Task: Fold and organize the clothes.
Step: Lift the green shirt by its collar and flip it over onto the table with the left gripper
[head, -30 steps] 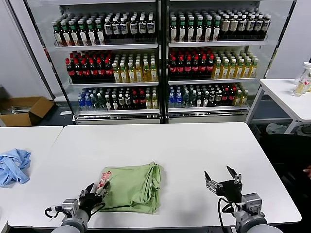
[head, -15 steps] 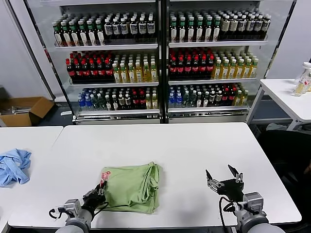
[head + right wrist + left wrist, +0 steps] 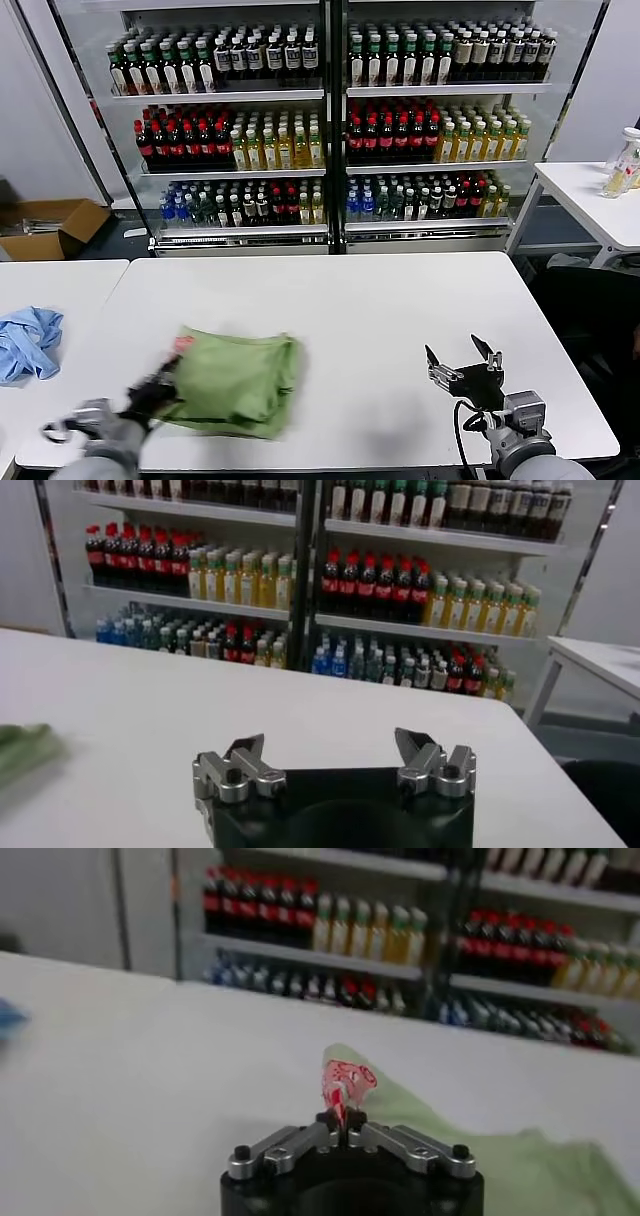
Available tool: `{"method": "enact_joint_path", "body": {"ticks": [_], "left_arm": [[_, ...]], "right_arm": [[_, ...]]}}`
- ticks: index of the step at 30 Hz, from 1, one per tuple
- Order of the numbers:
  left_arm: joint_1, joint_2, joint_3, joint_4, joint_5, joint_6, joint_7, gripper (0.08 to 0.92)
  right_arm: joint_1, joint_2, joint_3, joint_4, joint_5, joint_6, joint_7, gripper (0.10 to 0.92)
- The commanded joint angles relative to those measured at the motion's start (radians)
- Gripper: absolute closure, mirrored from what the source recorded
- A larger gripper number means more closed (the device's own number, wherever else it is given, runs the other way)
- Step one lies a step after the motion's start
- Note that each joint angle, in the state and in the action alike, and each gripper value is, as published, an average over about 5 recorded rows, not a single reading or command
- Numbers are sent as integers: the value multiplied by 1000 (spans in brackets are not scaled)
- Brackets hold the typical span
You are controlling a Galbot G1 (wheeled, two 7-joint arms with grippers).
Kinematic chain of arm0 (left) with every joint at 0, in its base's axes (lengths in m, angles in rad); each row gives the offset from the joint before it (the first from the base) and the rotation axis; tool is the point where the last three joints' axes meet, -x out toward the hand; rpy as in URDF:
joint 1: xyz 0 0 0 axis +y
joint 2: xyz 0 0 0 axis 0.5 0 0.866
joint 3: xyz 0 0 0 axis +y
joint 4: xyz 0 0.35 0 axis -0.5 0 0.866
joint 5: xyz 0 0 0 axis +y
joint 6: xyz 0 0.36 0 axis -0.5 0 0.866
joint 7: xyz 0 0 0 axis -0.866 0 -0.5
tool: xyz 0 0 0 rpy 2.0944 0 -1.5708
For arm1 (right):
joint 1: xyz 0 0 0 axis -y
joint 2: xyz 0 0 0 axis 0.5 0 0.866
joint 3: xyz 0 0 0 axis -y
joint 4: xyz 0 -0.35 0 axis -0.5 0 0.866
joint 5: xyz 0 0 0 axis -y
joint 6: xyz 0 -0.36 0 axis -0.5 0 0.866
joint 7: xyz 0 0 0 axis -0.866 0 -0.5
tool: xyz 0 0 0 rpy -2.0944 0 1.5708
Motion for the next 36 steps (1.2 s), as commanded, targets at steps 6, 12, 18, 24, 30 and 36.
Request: {"method": "enact_joint_path", "body": {"ticks": [6, 12, 18, 24, 30, 36], "left_arm": [[25, 232, -284, -171, -540, 64, -148, 904], [-53, -189, 433, -204, 17, 61, -19, 904], [-99, -369, 665, -88, 263, 34, 51, 904], [-116, -409, 684, -40, 349, -14, 41, 904], [-137, -459, 702, 21, 407, -76, -12, 904], [-192, -467, 694, 71, 417, -100, -27, 904]], "right_arm": [[24, -11, 13, -24, 14, 16, -5, 203], [-4, -24, 42, -23, 15, 18, -5, 203], [-16, -36, 61, -18, 17, 18, -6, 203], [-11, -36, 57, -22, 18, 21, -7, 203], [11, -41, 41, -28, 20, 21, -8, 203], [26, -49, 44, -31, 27, 21, -8, 203]]}}
